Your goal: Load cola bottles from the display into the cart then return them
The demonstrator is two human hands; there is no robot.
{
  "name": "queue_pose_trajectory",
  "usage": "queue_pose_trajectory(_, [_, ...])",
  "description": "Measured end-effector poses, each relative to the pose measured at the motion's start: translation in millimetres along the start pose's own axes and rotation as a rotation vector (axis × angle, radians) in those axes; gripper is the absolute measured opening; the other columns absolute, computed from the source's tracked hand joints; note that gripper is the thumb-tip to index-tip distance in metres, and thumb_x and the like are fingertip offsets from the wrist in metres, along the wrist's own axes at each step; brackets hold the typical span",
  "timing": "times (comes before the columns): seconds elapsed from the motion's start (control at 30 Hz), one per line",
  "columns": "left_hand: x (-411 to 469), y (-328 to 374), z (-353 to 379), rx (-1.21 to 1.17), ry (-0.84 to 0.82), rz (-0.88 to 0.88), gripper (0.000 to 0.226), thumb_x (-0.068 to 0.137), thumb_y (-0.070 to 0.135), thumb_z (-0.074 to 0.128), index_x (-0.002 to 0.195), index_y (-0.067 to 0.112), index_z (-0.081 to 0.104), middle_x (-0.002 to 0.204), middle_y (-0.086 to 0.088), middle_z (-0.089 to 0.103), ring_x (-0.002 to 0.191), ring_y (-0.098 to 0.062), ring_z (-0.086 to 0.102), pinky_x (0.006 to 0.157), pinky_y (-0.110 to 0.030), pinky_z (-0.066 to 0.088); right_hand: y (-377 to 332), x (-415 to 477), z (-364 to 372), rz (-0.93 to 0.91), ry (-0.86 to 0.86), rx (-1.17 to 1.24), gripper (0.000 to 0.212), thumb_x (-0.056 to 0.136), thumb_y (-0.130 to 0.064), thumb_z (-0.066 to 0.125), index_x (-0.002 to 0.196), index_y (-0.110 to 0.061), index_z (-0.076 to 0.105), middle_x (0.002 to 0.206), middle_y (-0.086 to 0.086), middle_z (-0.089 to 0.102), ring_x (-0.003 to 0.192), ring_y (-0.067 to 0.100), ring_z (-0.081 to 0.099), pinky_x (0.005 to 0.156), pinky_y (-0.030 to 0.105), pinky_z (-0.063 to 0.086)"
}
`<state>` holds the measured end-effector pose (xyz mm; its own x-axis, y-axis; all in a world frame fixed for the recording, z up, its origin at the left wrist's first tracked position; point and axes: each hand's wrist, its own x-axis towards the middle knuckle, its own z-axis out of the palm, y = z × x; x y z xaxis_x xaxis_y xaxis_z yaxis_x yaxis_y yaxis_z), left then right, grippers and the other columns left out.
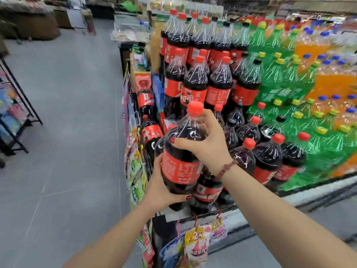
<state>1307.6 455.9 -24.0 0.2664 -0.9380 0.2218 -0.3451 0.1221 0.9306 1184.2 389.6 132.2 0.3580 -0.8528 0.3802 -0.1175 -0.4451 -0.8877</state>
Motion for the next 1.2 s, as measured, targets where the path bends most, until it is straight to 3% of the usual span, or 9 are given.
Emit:
queue_pose_trajectory(0.1, [0,-10,1,0.033,0.045,-0.031,0.125,0.041,0.055,0.092,0.144,0.035,0.024,0.138,0.012,0.042,0.129,-0.005,0.045,0.106,-0.031,0.041,8,-7,14,0.002,0.006,-0.045,0.064,0.054,-0.021,0.087,0.109,-0.026,0.055,0.102,-0.001,0.066,0.096,0.016,0.064,0.087,0.041,0.053])
queue_pose_trajectory(0.2, [2,-16,1,0.020,0.070,-0.112,0.115,0.041,0.060,0.092,0.138,0.033,0.038,0.129,0.006,0.054,0.119,-0.011,0.056,0.099,-0.039,0.049,20,-13,27,0.020,0.033,-0.072,0.061,0.055,-0.017,0.087,0.104,-0.031,0.054,0.100,-0.006,0.065,0.094,0.010,0.064,0.086,0.036,0.053])
queue_pose_trajectory(0.3, [-2,-18,2,-0.040,0.109,-0.185,0.090,0.043,0.046,0.095,0.120,0.039,0.049,0.112,0.012,0.066,0.103,-0.004,0.065,0.083,-0.025,0.055,32,-21,36,0.033,0.017,-0.109,0.058,0.056,-0.015,0.087,0.100,-0.033,0.054,0.099,-0.007,0.065,0.094,0.008,0.063,0.086,0.032,0.051])
queue_pose_trajectory(0.4, [-8,-27,5,-0.033,0.094,-0.231,0.089,0.043,0.037,0.097,0.118,0.036,0.049,0.106,0.017,0.068,0.097,0.005,0.064,0.075,-0.014,0.051,50,-31,44,0.051,-0.004,-0.137,0.059,0.056,-0.019,0.087,0.105,-0.030,0.054,0.104,-0.005,0.064,0.099,0.009,0.062,0.089,0.036,0.051])
queue_pose_trajectory(0.57, [-11,-39,2,0.125,0.058,-0.280,0.100,0.037,0.060,0.089,0.124,0.036,0.045,0.107,0.016,0.067,0.097,-0.002,0.063,0.081,-0.027,0.056,72,-40,54,0.086,0.002,-0.179,0.063,0.055,-0.029,0.084,0.110,-0.027,0.054,0.108,-0.005,0.061,0.105,0.014,0.059,0.092,0.043,0.048])
queue_pose_trajectory(0.73, [-14,-46,1,0.219,0.044,-0.287,0.102,0.037,0.066,0.086,0.125,0.034,0.045,0.103,0.020,0.063,0.101,-0.007,0.063,0.076,-0.015,0.050,85,-44,62,0.114,-0.011,-0.204,0.067,0.054,-0.034,0.083,0.114,-0.030,0.052,0.111,-0.008,0.058,0.108,0.013,0.056,0.093,0.043,0.047])
queue_pose_trajectory(0.83, [-12,-50,2,0.262,0.051,-0.262,0.101,0.037,0.072,0.082,0.124,0.039,0.043,0.112,0.018,0.061,0.112,-0.011,0.055,0.089,-0.032,0.052,85,-41,62,0.105,-0.014,-0.220,0.064,0.055,-0.033,0.084,0.111,-0.035,0.052,0.109,-0.011,0.058,0.106,0.012,0.056,0.092,0.042,0.048])
queue_pose_trajectory(1.0, [-12,-52,5,0.253,0.017,-0.318,0.095,0.038,0.066,0.083,0.119,0.041,0.040,0.103,0.019,0.064,0.098,-0.006,0.063,0.075,-0.030,0.057,83,-41,57,0.104,-0.067,-0.266,0.062,0.061,-0.029,0.085,0.112,-0.033,0.050,0.109,-0.011,0.058,0.106,0.006,0.055,0.092,0.032,0.047])
queue_pose_trajectory(1.2, [-9,-46,9,0.338,-0.009,-0.352,0.102,0.035,0.077,0.077,0.119,0.034,0.040,0.103,0.011,0.064,0.099,-0.016,0.063,0.076,-0.039,0.058,75,-39,50,0.183,-0.052,-0.329,0.057,0.064,-0.029,0.084,0.106,-0.029,0.046,0.108,-0.008,0.058,0.103,0.010,0.055,0.088,0.026,0.044])
